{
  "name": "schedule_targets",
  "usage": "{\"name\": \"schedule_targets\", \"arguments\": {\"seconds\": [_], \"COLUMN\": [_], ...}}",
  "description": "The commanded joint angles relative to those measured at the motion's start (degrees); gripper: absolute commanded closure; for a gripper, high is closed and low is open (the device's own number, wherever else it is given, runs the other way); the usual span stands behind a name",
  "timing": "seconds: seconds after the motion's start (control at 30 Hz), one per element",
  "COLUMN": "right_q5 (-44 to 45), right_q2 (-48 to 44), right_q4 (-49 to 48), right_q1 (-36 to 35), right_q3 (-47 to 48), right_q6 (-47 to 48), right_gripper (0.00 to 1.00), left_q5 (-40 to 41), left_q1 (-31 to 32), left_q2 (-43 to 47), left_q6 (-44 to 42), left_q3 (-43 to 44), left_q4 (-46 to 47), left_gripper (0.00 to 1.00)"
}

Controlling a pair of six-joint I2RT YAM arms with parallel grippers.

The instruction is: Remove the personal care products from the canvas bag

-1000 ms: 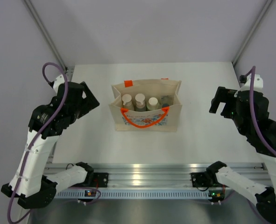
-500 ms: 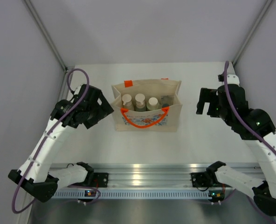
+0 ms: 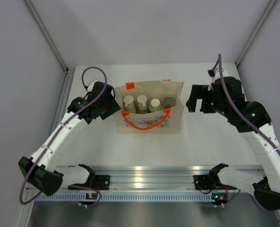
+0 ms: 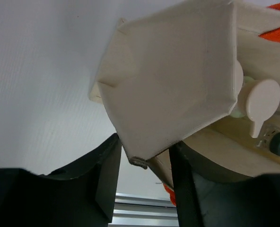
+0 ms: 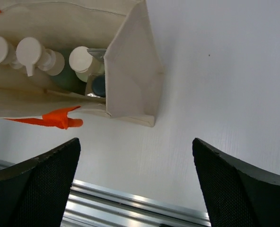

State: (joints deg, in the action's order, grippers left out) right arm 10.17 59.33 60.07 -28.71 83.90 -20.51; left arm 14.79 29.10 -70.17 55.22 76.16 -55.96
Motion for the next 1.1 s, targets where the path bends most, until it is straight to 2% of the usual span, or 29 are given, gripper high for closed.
{"name": "schedule_targets", "arguments": {"seconds": [0.0, 0.07, 0.1, 0.13, 0.17, 0.37, 0.53, 0.77, 0.97, 1.07], "right_q5": [-7.52, -9.37, -12.17, -12.8, -12.9, -7.11, -6.13, 3.26, 9.59, 11.09], "right_q2": [2.18, 3.94, 6.13, 7.45, 8.86, 22.65, 34.17, 44.72, 52.63, 55.18], "right_q4": [-6.37, -6.72, -6.99, -7.16, -7.6, -7.34, -7.52, -7.43, -6.46, -6.55], "right_q1": [0.32, -0.2, -0.64, -2.04, -3.1, -13.47, -18.65, -22.79, -25.69, -26.92], "right_q3": [5.56, 7.58, 9.86, 11.1, 12.5, 23.84, 30.0, 38.09, 43.36, 44.59], "right_q6": [1.7, 1.79, 1.71, 1.27, 0.22, -2.6, -2.6, -6.82, -8.31, -8.84], "right_gripper": [0.04, 0.06, 0.09, 0.1, 0.11, 0.17, 0.24, 0.43, 0.43, 0.39], "left_q5": [1.13, 0.68, 0.51, 0.51, 0.42, 2.17, 6.3, 11.41, 11.14, 10.53], "left_q1": [0.25, 0.34, 0.6, 0.78, 0.95, 2.36, 3.86, 3.94, 3.86, 3.94], "left_q2": [-0.05, 0.21, 1.25, 1.96, 3.62, 7.85, 10.75, 9.89, 8.3, 8.3], "left_q6": [-2.31, -2.05, -1.7, -1.17, 0.05, 4.44, 9.54, 10.52, 11.22, 11.92], "left_q3": [-2.24, -2.86, -3.56, -5.39, -6.54, -15.25, -15.69, -12.71, -12.53, -12.61], "left_q4": [5.6, 5.52, 5.52, 5.43, 5.51, 6.92, 5.09, 3.05, 3.05, 3.14], "left_gripper": [0.54, 0.81, 0.88, 0.9, 0.99, 1.0, 1.0, 1.0, 1.0, 1.0]}}
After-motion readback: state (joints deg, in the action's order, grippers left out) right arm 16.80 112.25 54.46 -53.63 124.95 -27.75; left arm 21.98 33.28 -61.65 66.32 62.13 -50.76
